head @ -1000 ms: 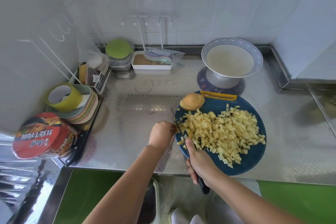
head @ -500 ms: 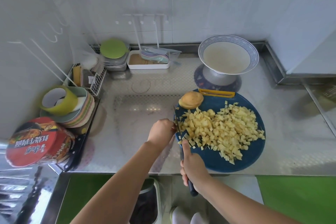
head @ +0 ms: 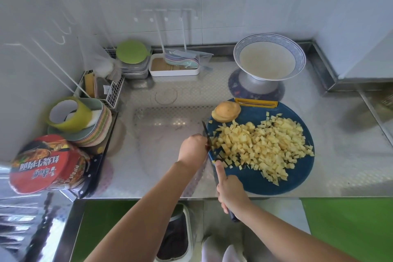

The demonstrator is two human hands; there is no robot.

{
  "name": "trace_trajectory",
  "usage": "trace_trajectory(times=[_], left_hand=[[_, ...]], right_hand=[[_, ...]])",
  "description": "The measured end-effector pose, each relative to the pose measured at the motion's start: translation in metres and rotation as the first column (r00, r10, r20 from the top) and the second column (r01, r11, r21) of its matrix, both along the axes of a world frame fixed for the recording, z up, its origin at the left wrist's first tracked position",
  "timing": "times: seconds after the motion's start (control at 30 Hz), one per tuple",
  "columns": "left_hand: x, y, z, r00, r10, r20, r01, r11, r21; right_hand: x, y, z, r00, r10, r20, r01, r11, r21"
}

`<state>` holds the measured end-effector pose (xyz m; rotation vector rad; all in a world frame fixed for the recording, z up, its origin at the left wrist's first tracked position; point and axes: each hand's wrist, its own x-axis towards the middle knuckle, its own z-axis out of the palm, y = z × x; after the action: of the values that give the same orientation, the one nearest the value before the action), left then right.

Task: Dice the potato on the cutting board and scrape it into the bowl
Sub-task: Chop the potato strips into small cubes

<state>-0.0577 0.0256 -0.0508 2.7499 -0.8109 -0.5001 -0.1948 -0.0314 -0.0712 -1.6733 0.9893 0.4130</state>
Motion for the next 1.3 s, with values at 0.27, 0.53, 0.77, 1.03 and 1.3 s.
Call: trace_trajectory(times=[0.27,0.53,0.77,1.03,1.3], left_hand=[[-0.004,-0.002,0.001,0.999,0.032,0.006,-0.032,0.999,0.004],[-0.01,-0.008,0.0,0.997,0.08,-0.008,-0.08,0.997,-0.002],[-0.021,-0.008,-0.001,0.995,0.102,-0.009,-0.102,0.995,-0.013],[-0.027,-0.011,0.006,0.96,0.219,-0.176,-0.243,0.962,-0.126],[-0.055,-0.053,0.016,0.975,0.221,-0.011,-0.185,0.786,-0.59]], right_hand=[[-0.006,-0.022,0.013,0.988,-0.146,0.049,0.141,0.986,0.094],[-0.001,-0.019,0.013,0.997,-0.071,0.007,0.071,0.997,0.036],[0.006,-0.034,0.032,0.995,-0.1,0.011,0.096,0.977,0.188],[-0.002,-0.07,0.073,0.992,-0.124,-0.024,0.123,0.904,0.41],[-0.02,-0.112,0.096,0.983,-0.179,-0.035,0.176,0.876,0.449]])
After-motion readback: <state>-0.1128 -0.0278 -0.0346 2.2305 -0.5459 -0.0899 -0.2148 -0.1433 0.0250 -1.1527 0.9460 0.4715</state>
